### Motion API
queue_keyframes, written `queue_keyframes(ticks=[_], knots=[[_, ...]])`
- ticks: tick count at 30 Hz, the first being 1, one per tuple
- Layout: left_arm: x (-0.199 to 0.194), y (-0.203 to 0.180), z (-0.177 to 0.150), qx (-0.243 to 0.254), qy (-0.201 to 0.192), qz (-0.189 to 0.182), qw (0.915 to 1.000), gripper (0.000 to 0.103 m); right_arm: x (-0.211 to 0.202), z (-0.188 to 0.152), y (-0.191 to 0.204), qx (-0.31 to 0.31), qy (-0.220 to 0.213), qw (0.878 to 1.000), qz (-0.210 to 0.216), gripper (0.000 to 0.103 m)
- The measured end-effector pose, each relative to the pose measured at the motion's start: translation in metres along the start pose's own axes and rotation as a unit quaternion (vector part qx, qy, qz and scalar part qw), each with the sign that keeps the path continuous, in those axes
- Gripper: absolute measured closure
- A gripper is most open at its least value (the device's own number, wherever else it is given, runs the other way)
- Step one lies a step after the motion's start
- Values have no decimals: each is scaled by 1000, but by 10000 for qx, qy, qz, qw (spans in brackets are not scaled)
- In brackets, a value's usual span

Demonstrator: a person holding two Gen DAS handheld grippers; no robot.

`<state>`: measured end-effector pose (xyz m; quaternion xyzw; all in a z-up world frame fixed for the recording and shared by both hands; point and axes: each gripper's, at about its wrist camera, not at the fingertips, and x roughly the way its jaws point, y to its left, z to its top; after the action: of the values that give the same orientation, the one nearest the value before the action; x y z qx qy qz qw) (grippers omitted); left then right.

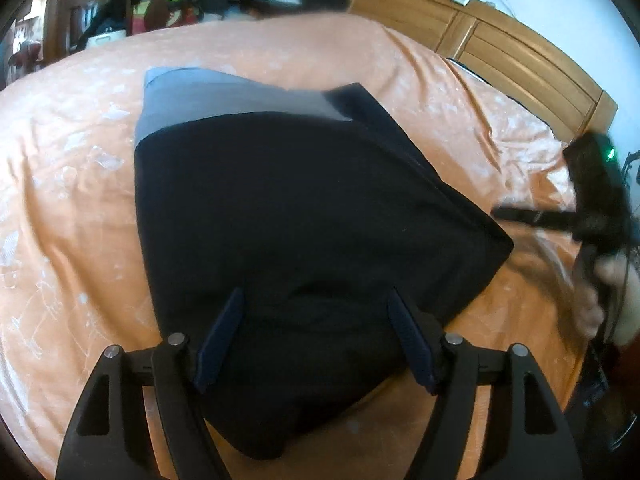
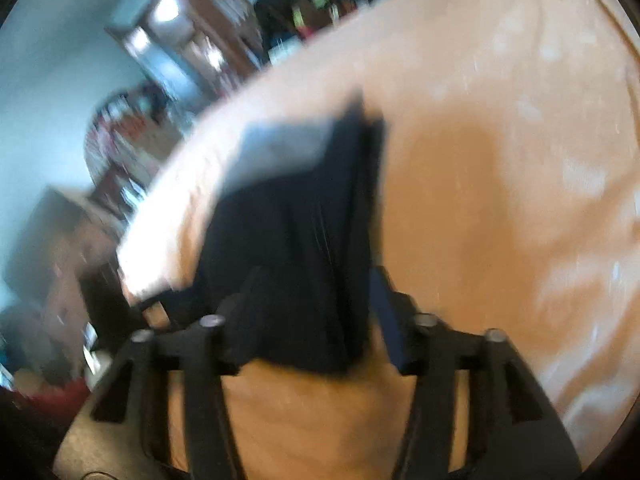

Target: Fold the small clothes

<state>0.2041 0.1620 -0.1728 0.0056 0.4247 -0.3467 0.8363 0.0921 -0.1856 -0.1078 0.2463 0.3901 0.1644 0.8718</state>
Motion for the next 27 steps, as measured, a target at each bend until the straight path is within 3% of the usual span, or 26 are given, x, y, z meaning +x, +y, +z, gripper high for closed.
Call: queue_keyframes(ticks=[2,5,7,8,9,10,13,17,20,22,25,26,27], knots=[[1,-2,-1,47,-16,51,10000,27,24,17,-5,67,79,9999,-47,55],[1,-2,-2,27,-45,10,10000,26,68,22,-10,85,565,9984,-19,66],[0,-1,-3,10,-65,-24,10000,26,86,16,-8,-96,776,9964,-329,71],[0,-1,-3,13,-67,-24,10000,26,89,14,-10,-54,767,9963,-391,82],[1,-1,-3,22,-62,-24,10000,26,87,14,-10,-1,661,9972,-337,102],[1,-1,-3,27,-56,-19,10000,26,80,16,-7,-32,505,9982,-321,103],[-2,-5,0,40,-50,1,10000,25,59,27,5,-251,126,9989,-370,103],[-3,-2,-1,5,-66,-93,9999,24,91,14,-6,-430,680,9940,-747,103],[-18,-1,2,-127,-156,-90,9998,25,88,17,-4,-456,568,9942,-797,103],[-42,-1,4,-194,-509,-81,9985,25,81,21,11,-731,512,9907,-1022,103],[-61,4,12,-141,-885,159,9958,24,55,24,44,-1286,171,9821,-1365,84],[-58,6,15,-96,-850,209,9961,24,46,23,59,-1380,12,9814,-1331,62],[-44,10,15,19,-672,349,9971,24,43,18,64,-1411,-33,9824,-1225,58]])
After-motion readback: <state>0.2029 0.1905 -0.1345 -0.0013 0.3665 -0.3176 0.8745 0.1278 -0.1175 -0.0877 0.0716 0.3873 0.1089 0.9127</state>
